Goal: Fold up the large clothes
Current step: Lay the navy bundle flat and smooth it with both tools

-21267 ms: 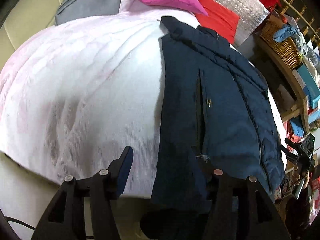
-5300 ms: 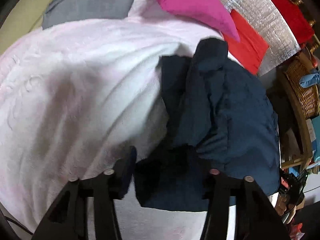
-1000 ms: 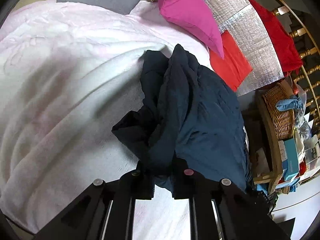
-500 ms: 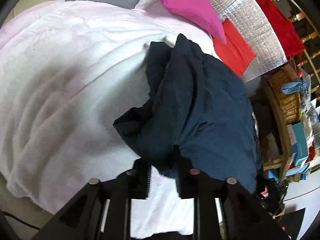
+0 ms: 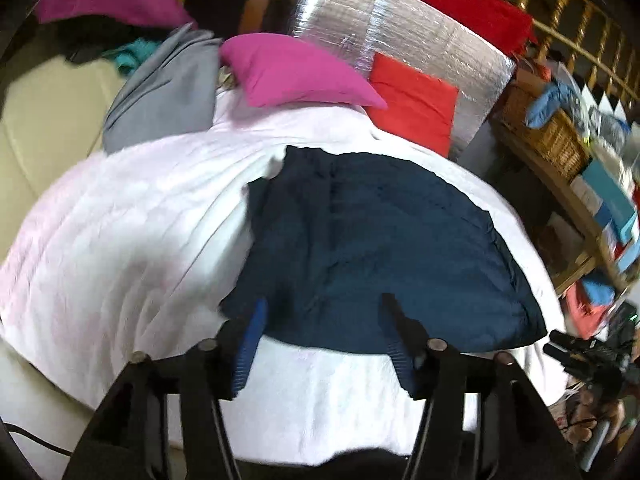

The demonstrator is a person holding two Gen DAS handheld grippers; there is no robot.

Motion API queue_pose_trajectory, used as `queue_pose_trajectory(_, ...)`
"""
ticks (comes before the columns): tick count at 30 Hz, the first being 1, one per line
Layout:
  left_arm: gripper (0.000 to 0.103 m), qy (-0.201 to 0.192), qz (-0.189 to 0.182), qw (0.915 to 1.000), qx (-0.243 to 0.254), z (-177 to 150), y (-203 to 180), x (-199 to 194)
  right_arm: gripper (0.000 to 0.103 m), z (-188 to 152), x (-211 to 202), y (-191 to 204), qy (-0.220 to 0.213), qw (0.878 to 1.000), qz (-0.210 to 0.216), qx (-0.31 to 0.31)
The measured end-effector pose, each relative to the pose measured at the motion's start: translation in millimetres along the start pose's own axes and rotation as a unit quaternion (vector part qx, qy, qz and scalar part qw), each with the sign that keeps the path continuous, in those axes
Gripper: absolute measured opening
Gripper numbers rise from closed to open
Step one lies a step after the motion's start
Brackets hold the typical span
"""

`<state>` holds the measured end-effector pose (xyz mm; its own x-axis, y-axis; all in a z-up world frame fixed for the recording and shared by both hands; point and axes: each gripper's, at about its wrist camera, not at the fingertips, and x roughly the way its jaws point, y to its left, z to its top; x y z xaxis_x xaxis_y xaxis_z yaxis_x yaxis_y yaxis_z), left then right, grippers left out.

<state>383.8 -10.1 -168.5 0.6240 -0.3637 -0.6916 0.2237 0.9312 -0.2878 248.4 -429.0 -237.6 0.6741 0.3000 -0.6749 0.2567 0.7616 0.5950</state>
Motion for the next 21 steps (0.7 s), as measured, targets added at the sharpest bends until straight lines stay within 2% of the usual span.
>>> queue_pose_trajectory(3, 0.06, 0.004, -0.001, 1.0, 0.009, 5.2, -13.3, 11.8, 0.053, 4.5, 17.2, 28.6, -0.009, 0.999, -0.002, -0.033)
queue_pose_trajectory(9, 0.06, -0.001, 0.057, 0.9984, 0.009, 8.0, -17.2, 44.3, 0.052, 13.4, 67.9, 74.4, -0.001, 0.998, 0.026, -0.053)
queue_pose_trajectory(11, 0.06, 0.014, 0.073, 0.9972, 0.01, 2.0, -16.5, 56.8, 0.052, 12.4, 86.2, 82.6, 0.014, 0.998, 0.023, -0.059)
queue_pose_trajectory(13, 0.06, 0.06, 0.096, 0.9936, 0.007, -7.6, -9.8, 81.9, 0.051, 7.6, 111.5, 87.3, 0.041, 0.996, 0.008, -0.075)
queue_pose_trajectory(15, 0.061, 0.068, 0.098, 0.9928, 0.004, -16.0, -5.0, 90.5, 0.052, 3.0, 126.7, 83.7, 0.053, 0.995, -0.01, -0.085)
queue_pose_trajectory(19, 0.061, 0.067, 0.099, 0.9926, 0.019, -15.8, -6.2, 83.6, 0.05, 7.0, 120.8, 83.5, 0.062, 0.994, -0.007, -0.089)
queue_pose_trajectory(21, 0.061, 0.064, 0.096, 0.9932, 0.015, -13.5, -4.5, 74.7, 0.05, 10.9, 108.0, 82.2, 0.045, 0.995, -0.008, -0.09)
